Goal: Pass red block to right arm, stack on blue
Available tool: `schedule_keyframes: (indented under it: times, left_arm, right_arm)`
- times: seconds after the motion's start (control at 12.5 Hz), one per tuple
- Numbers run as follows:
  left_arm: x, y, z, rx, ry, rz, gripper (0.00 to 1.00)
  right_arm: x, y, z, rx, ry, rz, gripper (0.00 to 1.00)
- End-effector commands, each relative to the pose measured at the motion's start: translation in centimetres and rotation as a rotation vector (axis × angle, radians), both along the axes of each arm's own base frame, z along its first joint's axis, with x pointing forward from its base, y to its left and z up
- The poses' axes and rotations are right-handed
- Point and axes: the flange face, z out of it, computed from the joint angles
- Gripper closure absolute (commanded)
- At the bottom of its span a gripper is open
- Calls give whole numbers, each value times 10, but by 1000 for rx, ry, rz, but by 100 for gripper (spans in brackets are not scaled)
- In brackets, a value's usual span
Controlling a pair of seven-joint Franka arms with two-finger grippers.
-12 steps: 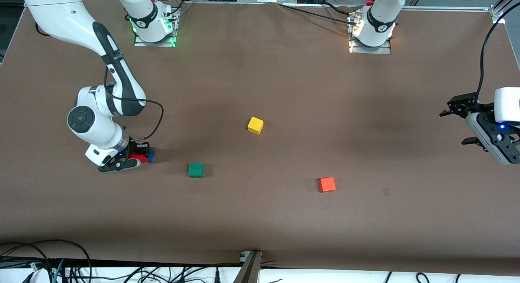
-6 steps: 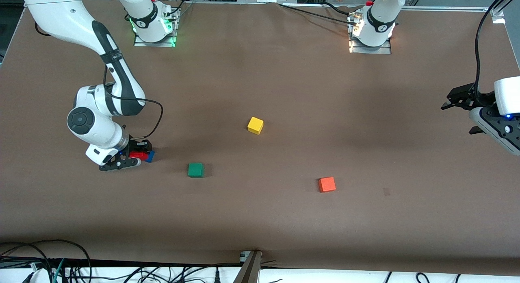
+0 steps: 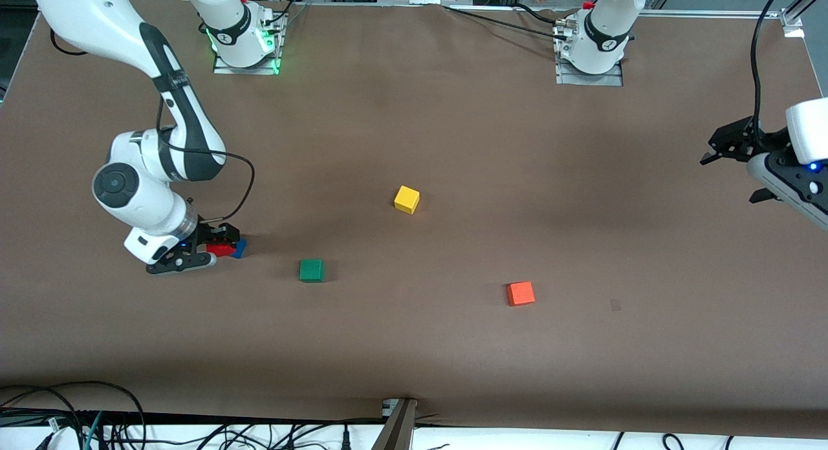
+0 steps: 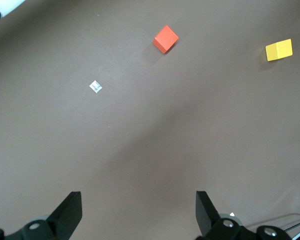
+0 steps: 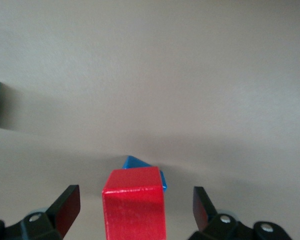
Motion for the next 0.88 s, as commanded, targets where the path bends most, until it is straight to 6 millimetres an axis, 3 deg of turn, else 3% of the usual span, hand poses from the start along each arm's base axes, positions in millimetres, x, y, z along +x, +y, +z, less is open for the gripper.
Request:
schedule_keyframes:
  times: [0.0, 0.24, 0.48, 0.64, 0.8]
  left_arm:
    - [-29, -38, 17, 74, -9, 19, 0]
    - [-44, -59, 17, 158, -4, 168, 0]
    - [-57, -54, 5, 173, 24, 290, 0]
    - [-60, -55, -1, 200, 10, 346, 0]
    - [-57, -46, -11, 201, 11, 386, 0]
  right_arm:
    - [5, -4, 67, -18, 13, -3, 0]
    - [14, -9, 150, -42, 100, -20, 0]
    - [15, -20, 236, -56, 89, -66, 0]
    - [15, -60, 266, -62, 53, -132, 0]
    - [1, -78, 275, -85, 128, -169, 0]
